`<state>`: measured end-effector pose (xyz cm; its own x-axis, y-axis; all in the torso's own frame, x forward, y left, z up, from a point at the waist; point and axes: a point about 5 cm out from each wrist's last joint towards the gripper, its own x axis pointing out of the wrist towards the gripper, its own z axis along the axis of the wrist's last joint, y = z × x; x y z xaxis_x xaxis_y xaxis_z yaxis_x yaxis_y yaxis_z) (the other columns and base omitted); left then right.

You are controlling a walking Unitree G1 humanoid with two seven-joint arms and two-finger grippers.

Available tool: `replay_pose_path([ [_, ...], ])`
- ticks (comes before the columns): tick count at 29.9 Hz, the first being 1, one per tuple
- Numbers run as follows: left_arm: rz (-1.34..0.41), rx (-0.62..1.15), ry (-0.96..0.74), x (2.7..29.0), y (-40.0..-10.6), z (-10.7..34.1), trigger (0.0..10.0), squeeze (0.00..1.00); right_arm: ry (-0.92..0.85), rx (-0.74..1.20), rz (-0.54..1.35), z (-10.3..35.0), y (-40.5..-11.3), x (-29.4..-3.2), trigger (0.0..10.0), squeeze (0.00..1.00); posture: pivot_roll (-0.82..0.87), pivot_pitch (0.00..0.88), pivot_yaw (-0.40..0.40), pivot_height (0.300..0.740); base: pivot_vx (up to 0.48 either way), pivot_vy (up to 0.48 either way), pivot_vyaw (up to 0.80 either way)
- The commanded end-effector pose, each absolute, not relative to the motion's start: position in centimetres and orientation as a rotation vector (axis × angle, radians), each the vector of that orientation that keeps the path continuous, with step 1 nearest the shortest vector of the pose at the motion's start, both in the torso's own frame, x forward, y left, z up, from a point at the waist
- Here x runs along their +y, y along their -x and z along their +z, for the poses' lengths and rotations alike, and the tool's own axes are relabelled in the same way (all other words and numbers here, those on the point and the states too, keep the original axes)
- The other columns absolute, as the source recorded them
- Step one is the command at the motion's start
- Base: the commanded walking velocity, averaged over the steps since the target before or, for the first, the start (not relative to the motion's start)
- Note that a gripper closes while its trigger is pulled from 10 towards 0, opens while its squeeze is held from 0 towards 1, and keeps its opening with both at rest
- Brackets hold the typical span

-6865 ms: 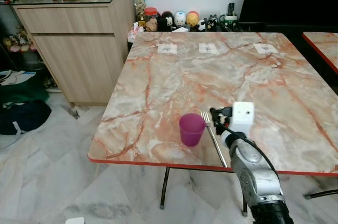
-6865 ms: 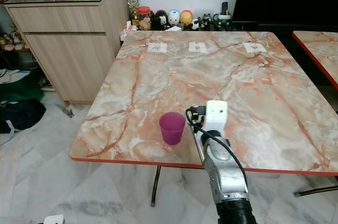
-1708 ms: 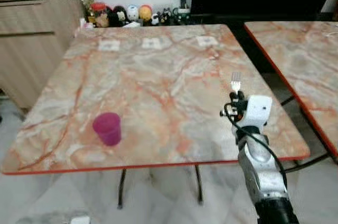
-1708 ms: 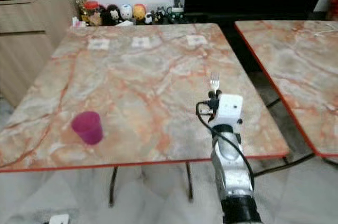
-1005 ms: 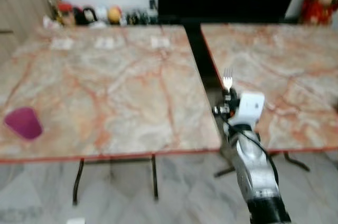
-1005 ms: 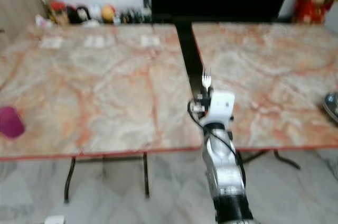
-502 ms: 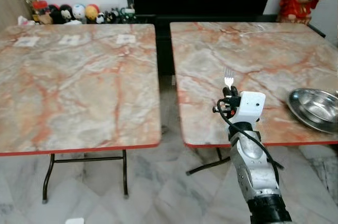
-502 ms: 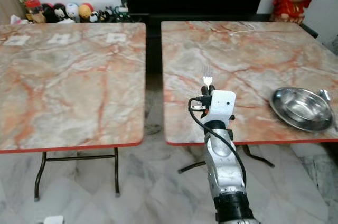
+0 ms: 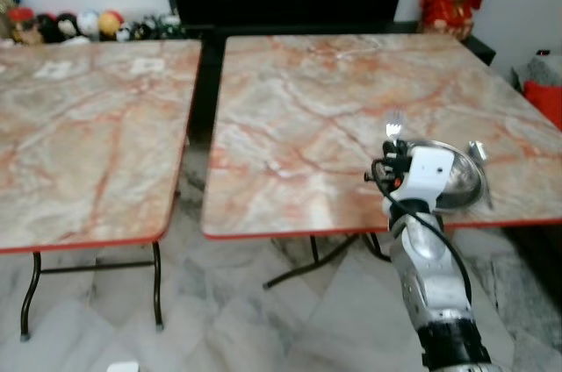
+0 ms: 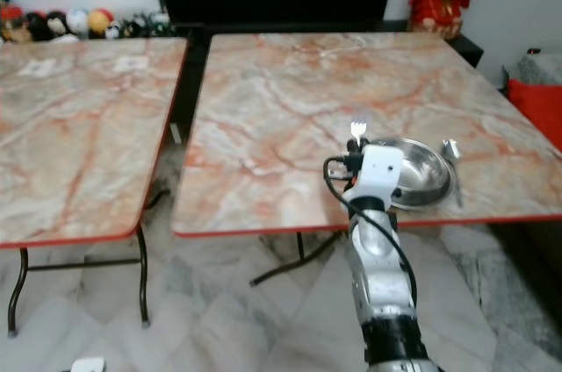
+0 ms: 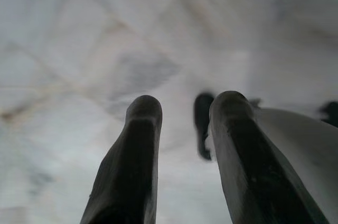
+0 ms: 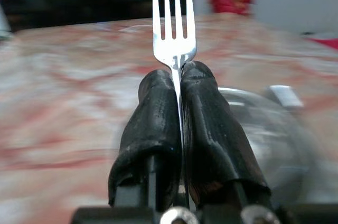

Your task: Setting the table

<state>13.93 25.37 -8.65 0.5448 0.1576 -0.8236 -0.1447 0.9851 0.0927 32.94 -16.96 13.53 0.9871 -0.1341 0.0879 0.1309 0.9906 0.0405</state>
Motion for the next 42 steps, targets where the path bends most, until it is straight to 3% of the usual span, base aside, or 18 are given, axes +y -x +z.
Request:
replay_pose_path([
  [1, 0.177, 0.997, -0.032, 25.7, -13.5, -8.7, 10.0, 0.0, -0.035, -0.117, -0.134, 14.3, -33.2, -16.8, 10.0, 0.0, -0.05, 0.0, 0.019, 0.74, 0.0, -0.461, 0.0],
  [6, 0.19, 0.993, -0.019, 25.7, -13.5, -8.7, 10.0, 0.0, -0.026, -0.119, -0.193, 14.4, -33.3, -18.2, 10.0, 0.0, -0.05, 0.0, 0.019, 0.74, 0.0, -0.196, 0.0],
  [17, 0.178, 0.994, -0.016, 25.7, -13.5, -8.7, 10.0, 0.0, -0.032, -0.119, -0.219, 14.4, -33.3, -18.5, 10.0, 0.0, -0.05, 0.0, 0.024, 0.74, 0.0, 0.0, 0.0],
  [36, 0.186, 0.996, -0.015, 25.7, -13.5, -8.7, 10.0, 0.0, -0.043, -0.122, -0.272, 14.5, -33.5, -19.3, 10.0, 0.0, -0.05, 0.0, 0.02, 0.74, 0.353, 0.0, 0.0],
  [42, 0.189, 0.994, -0.015, 25.7, -13.5, -8.7, 10.0, 0.0, -0.051, -0.119, -0.312, 14.5, -33.4, -19.9, 10.0, 0.0, -0.06, 0.0, 0.019, 0.74, 0.0, 0.0, 0.0],
])
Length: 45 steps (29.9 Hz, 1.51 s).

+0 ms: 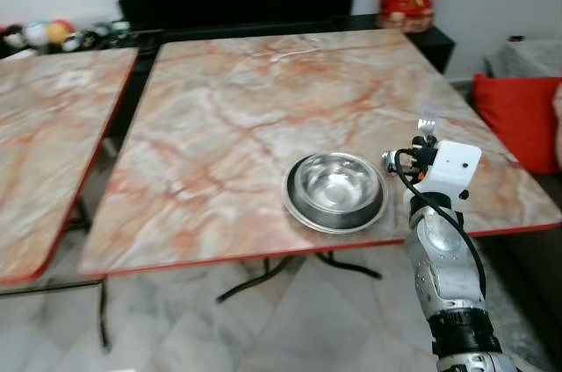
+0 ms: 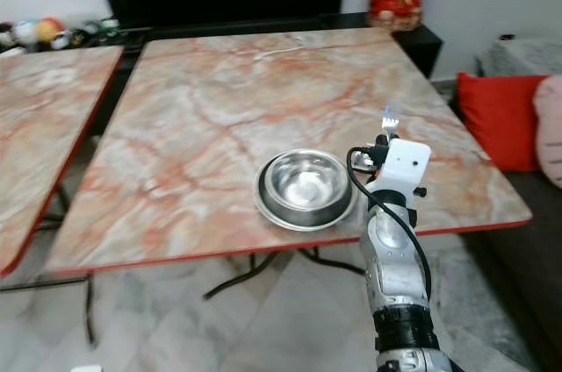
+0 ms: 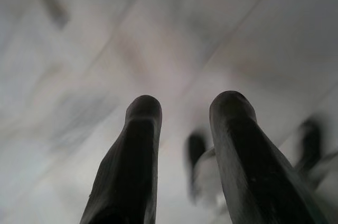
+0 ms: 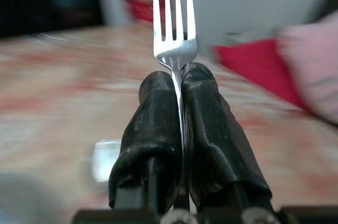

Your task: Setting the table

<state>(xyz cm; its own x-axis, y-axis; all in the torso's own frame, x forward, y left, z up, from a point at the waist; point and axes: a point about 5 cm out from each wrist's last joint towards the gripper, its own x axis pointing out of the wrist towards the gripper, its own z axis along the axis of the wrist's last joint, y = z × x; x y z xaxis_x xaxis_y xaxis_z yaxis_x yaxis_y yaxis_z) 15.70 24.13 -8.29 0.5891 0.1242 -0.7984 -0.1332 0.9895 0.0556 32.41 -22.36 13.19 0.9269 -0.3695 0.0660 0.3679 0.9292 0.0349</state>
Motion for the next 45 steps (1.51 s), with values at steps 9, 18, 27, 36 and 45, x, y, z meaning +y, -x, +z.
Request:
replay_pose_path([
  [9, 0.186, 0.995, -0.015, 25.7, -13.5, -8.7, 10.0, 0.0, -0.021, -0.031, -0.407, 13.5, -33.2, -21.4, 10.0, 0.0, -0.06, 0.0, 0.018, 0.74, 0.0, 0.0, 0.0],
  [18, 0.182, 0.999, -0.019, 25.7, -13.5, -8.7, 10.0, 0.0, -0.024, 0.168, -0.508, 10.5, -32.0, -22.8, 10.0, 0.0, -0.06, 0.002, 0.025, 0.74, 0.0, 0.0, 0.0],
  [27, 0.176, 1.002, -0.024, 25.7, -13.5, -8.7, 10.0, 0.0, 0.028, 0.322, -0.422, 8.4, -32.1, -22.4, 10.0, 0.0, -0.06, 0.0, 0.03, 0.74, 0.0, 0.0, 0.0],
  [36, 0.175, 1.003, -0.026, 25.7, -13.5, -8.7, 10.0, 0.0, 0.044, 0.351, -0.389, 8.3, -32.7, -23.0, 10.0, 0.0, -0.06, 0.0, 0.036, 0.74, 0.0, 0.0, 0.0],
  [45, 0.174, 1.001, -0.025, 25.7, -13.6, -8.7, 10.0, 0.0, -0.025, 0.353, -0.411, 8.5, -33.6, -23.7, 10.0, 0.0, -0.06, 0.0, 0.042, 0.74, 0.0, 0.0, 0.0],
])
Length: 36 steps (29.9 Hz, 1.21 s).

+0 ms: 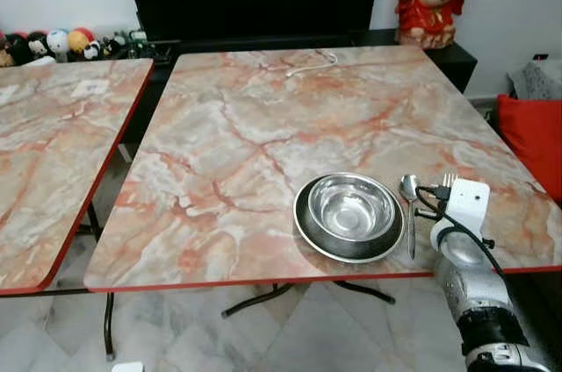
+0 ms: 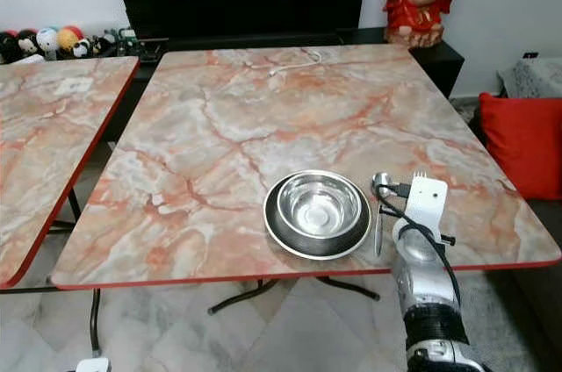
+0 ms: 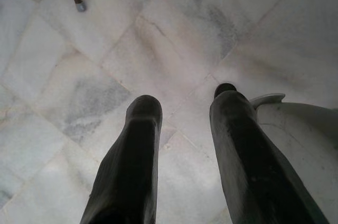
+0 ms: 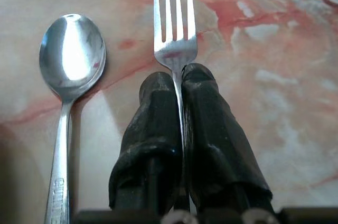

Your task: Setting the table

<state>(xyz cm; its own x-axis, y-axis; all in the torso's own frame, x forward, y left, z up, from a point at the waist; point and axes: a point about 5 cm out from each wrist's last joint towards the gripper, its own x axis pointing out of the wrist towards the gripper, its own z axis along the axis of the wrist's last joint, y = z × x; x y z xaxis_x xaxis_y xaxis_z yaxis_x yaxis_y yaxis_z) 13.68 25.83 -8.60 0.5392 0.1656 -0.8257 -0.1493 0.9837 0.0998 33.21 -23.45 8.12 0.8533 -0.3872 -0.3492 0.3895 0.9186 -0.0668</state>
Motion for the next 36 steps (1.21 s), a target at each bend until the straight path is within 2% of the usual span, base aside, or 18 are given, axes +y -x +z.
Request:
replay_pose_path([
  [1, 0.174, 1.001, -0.025, 25.7, -13.6, -8.7, 10.0, 0.0, -0.025, 0.353, -0.411, 8.5, -33.6, -23.7, 10.0, 0.0, -0.06, 0.0, 0.042, 0.74, 0.0, 0.0, 0.0],
  [14, 0.175, 1.0, -0.026, 25.8, -13.6, -8.7, 10.0, 0.0, -0.003, 0.348, -0.359, 9.0, -35.1, -23.6, 10.0, 0.0, -0.05, 0.0, 0.043, 0.74, 0.0, 0.0, 0.0],
  [36, 0.18, 1.001, -0.026, 25.8, -13.6, -8.7, 10.0, 0.0, 0.016, 0.378, -0.374, 8.2, -35.0, -24.6, 10.0, 0.0, -0.05, 0.0, 0.046, 0.74, 0.0, 0.0, 0.0],
])
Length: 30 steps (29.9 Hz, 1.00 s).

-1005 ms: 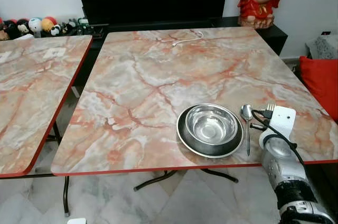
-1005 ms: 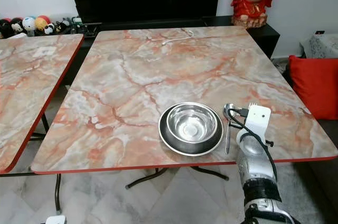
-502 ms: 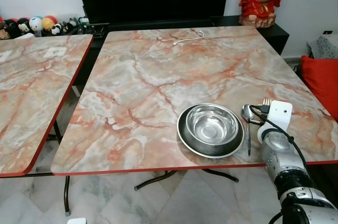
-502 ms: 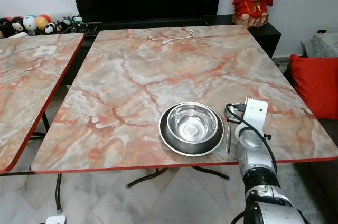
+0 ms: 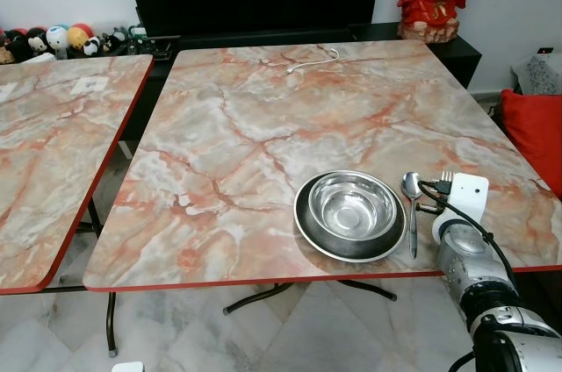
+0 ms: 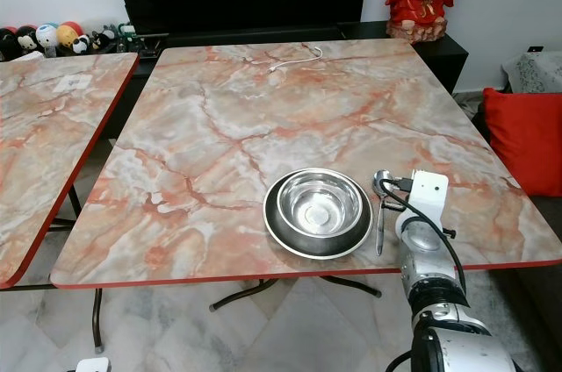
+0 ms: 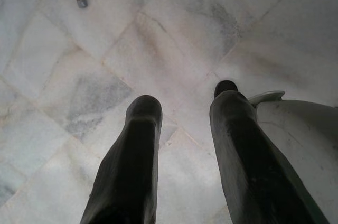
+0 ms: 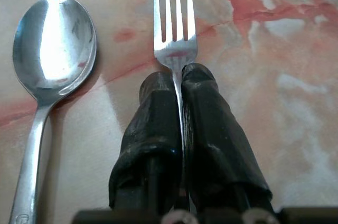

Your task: Setting the table

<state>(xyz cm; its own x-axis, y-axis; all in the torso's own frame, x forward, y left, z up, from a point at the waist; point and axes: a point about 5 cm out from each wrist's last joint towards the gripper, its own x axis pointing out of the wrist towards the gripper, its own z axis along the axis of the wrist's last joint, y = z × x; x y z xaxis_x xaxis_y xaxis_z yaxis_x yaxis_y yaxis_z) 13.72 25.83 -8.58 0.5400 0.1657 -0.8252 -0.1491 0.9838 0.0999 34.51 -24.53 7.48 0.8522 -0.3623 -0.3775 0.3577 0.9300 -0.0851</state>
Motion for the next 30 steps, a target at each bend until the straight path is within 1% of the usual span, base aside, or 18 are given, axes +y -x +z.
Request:
replay_pose_path([
  [1, 0.181, 1.001, -0.027, 25.84, -13.55, -8.68, 10.0, 0.0, 0.015, 0.379, -0.372, 8.13, -34.96, -24.55, 10.0, 0.0, -0.04, 0.0, 0.046, 0.74, 0.0, 0.0, 0.0],
  [3, 0.182, 1.0, -0.026, 25.84, -13.54, -8.68, 10.0, 0.0, 0.01, 0.379, -0.368, 8.08, -34.96, -24.52, 10.0, 0.0, -0.04, 0.0, 0.046, 0.74, 0.0, 0.0, 0.0],
  [5, 0.183, 1.0, -0.026, 25.86, -13.55, -8.67, 10.0, 0.0, 0.003, 0.377, -0.362, 8.01, -34.97, -24.47, 10.0, 0.05, -0.04, 0.0, 0.046, 0.74, 0.0, 0.0, 0.0],
  [12, 0.184, 1.0, -0.028, 25.89, -13.56, -8.66, 10.0, 0.0, 0.005, 0.382, -0.358, 7.89, -34.95, -24.46, 10.0, 0.04, -0.04, 0.0, 0.048, 0.74, 0.0, 0.0, 0.0],
  [13, 0.184, 1.0, -0.028, 25.9, -13.56, -8.65, 10.0, 0.0, 0.004, 0.384, -0.357, 7.82, -34.92, -24.48, 10.0, 0.05, -0.04, 0.0, 0.048, 0.74, 0.0, 0.0, 0.0],
  [14, 0.184, 1.0, -0.028, 25.88, -13.56, -8.66, 10.0, 0.0, 0.004, 0.386, -0.357, 7.77, -34.89, -24.51, 10.0, 0.12, -0.04, 0.0, 0.048, 0.74, 0.0, 0.0, 0.0],
  [15, 0.184, 1.0, -0.028, 25.88, -13.56, -8.66, 10.0, 0.0, 0.004, 0.386, -0.356, 7.76, -34.88, -24.51, 10.0, 0.12, -0.04, 0.0, 0.048, 0.74, 0.0, 0.0, 0.0],
  [16, 0.184, 1.0, -0.028, 25.88, -13.56, -8.66, 10.0, 0.0, 0.006, 0.388, -0.356, 7.72, -34.86, -24.5, 10.0, 0.15, -0.04, 0.0, 0.047, 0.74, 0.0, 0.0, 0.0],
  [17, 0.185, 1.0, -0.028, 25.9, -13.57, -8.65, 10.0, 0.0, 0.012, 0.392, -0.352, 7.63, -34.83, -24.43, 10.0, 0.28, -0.04, 0.0, 0.048, 0.74, 0.0, 0.0, 0.0],
  [26, 0.187, 1.0, -0.028, 25.92, -13.56, -8.65, 10.0, 0.0, 0.015, 0.389, -0.35, 7.65, -34.86, -24.37, 10.0, 0.28, -0.03, 0.0, 0.049, 0.74, 0.0, 0.0, 0.0],
  [27, 0.187, 1.0, -0.028, 25.92, -13.56, -8.65, 10.0, 0.0, 0.016, 0.388, -0.35, 7.65, -34.86, -24.37, 10.0, 0.33, -0.04, 0.0, 0.05, 0.74, 0.0, 0.0, 0.0],
  [28, 0.187, 1.0, -0.028, 25.92, -13.56, -8.65, 10.0, 0.0, 0.016, 0.388, -0.351, 7.64, -34.86, -24.37, 10.0, 0.49, -0.04, 0.0, 0.05, 0.74, 0.0, 0.0, 0.0],
  [30, 0.187, 0.999, -0.028, 25.93, -13.56, -8.64, 10.0, 0.0, 0.015, 0.388, -0.352, 7.64, -34.87, -24.36, 10.0, 0.45, -0.04, 0.0, 0.05, 0.74, 0.0, 0.0, 0.0],
])
